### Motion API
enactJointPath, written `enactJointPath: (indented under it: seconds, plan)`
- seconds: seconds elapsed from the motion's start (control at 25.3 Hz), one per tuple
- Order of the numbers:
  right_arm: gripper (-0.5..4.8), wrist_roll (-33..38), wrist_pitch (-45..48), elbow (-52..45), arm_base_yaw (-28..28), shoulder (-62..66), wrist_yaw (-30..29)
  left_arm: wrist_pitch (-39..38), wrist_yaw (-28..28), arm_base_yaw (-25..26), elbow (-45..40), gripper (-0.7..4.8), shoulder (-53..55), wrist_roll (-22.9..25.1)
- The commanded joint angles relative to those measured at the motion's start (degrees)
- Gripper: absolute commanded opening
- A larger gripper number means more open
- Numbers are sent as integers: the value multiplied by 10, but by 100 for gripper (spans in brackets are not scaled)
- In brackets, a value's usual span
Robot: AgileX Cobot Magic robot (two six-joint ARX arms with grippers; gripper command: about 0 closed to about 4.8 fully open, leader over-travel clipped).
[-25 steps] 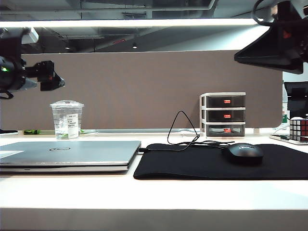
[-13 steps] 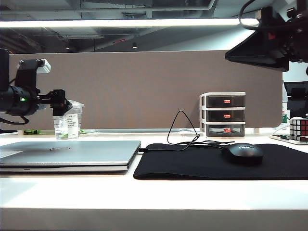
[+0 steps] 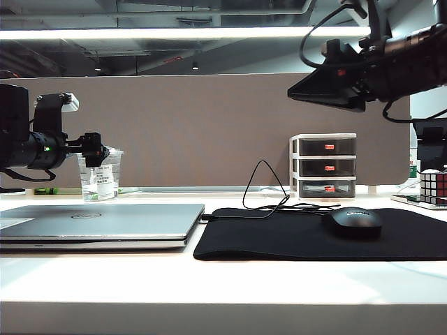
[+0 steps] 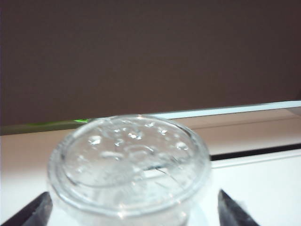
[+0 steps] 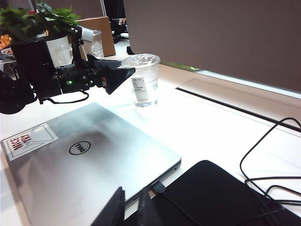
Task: Pick up the coffee cup and place it over the laptop.
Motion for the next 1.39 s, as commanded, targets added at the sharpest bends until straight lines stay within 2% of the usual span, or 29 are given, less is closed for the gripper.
enactJointPath:
  seconds: [0.04, 0.12, 0.36, 0.51, 0.75, 1.39]
  plan:
    - [58, -5, 24, 5, 0, 3, -1, -7, 8, 1, 24, 479, 17, -2]
    - [58, -6, 24, 5, 0, 3, -1, -9, 31, 1, 27, 479, 28, -2]
    - [58, -6, 24, 5, 0, 3, -1, -9, 33, 4, 27, 479, 33, 10]
    - [58, -6, 23, 5, 0, 3, -1, -11, 44, 5, 32, 479, 36, 45]
    - [58, -6, 24, 5, 0, 3, -6, -43, 54, 18, 75, 479, 48, 24]
    - [57, -6, 27, 4, 1, 3, -12, -62, 80, 19, 107, 479, 85, 27]
